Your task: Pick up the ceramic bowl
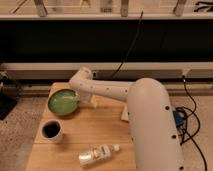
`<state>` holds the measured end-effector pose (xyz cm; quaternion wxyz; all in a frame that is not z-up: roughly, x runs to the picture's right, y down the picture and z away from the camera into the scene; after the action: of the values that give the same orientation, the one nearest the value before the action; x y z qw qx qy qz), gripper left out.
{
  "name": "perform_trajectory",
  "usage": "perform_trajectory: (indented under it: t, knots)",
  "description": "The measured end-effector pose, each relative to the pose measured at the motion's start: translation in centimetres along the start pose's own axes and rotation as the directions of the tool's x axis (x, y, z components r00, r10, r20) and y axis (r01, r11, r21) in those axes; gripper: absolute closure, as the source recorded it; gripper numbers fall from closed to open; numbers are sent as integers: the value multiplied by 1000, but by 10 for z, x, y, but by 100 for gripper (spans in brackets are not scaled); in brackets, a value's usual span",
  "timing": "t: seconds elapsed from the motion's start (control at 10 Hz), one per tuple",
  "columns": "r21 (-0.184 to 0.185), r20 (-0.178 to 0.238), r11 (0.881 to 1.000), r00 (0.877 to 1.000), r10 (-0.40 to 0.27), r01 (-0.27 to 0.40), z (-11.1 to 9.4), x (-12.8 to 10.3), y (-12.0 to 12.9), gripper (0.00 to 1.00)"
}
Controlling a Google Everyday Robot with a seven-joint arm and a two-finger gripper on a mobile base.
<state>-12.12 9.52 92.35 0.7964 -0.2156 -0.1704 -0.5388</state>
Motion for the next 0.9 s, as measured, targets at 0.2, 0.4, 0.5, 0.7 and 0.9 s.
perform_trajectory:
  t: [0.2,0.4,0.5,0.7,0.9]
  knots:
    - [-7,7,1000,1000,-5,5,4,0,0,20]
    - [-9,11,1000,1000,-7,7,6,-1,-1,20]
    - [-10,11,1000,1000,-5,6,8,-1,0,20]
    - [-12,12,1000,1000,-7,7,11,0,0,20]
    - [-13,14,1000,1000,-7,7,14,-1,0,20]
